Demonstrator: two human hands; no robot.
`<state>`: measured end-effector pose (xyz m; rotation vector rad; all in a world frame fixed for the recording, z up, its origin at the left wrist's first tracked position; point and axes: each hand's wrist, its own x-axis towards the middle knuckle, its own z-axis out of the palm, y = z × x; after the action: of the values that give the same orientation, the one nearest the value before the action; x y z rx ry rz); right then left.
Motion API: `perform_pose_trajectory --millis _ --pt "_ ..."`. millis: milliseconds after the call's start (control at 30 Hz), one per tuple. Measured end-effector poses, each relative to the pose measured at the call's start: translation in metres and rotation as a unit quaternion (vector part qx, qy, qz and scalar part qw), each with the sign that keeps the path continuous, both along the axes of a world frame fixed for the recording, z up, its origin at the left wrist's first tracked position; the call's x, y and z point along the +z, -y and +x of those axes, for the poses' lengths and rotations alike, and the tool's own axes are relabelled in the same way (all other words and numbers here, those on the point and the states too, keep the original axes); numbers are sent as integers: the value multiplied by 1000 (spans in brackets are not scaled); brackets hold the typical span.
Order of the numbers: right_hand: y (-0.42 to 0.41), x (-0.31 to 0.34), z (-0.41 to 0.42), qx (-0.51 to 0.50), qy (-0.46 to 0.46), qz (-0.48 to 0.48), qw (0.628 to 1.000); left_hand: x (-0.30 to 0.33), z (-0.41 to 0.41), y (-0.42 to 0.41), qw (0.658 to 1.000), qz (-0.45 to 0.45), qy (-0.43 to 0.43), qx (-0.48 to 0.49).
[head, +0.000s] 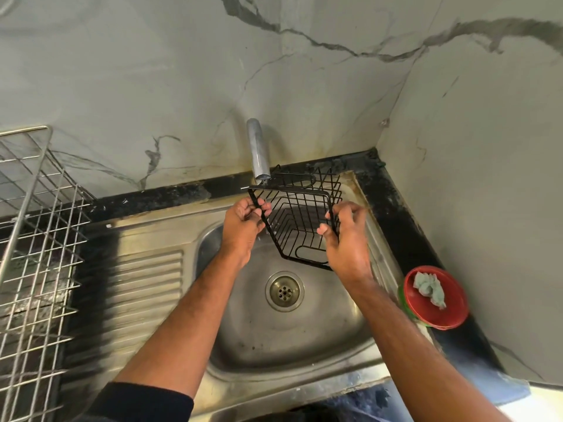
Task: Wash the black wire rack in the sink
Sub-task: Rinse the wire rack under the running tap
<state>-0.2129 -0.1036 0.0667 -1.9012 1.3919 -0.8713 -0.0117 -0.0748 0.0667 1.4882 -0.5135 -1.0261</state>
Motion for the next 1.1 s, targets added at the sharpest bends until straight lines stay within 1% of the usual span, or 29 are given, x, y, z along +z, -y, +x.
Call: perform_pose_trajectory --millis 267,400,500,567,633,733,867,1100 --pt "14 -4 12 -25 31 15 999 4 4 -6 999 -6 39 13" --pt "24 -2 14 -44 91 43 994 4 1 -8 999 -12 37 8" --pt "27 -2 14 -30 65 11 997 3 -1 -6 999 -12 31 14" --pt "30 -4 11 -23 78 0 997 3 -2 -3 999 -13 26 15" --pt "31 -6 7 -19 60 -34 997 3 -4 0 1000 -12 20 10" --pt "29 -5 5 -19 63 -11 998 3 -3 3 1000 -16 25 8" --pt "15 -8 9 -11 119 7 993 6 5 13 999 -13 31 7" --pt "-8 -21 10 22 119 10 993 15 17 24 998 2 65 -26"
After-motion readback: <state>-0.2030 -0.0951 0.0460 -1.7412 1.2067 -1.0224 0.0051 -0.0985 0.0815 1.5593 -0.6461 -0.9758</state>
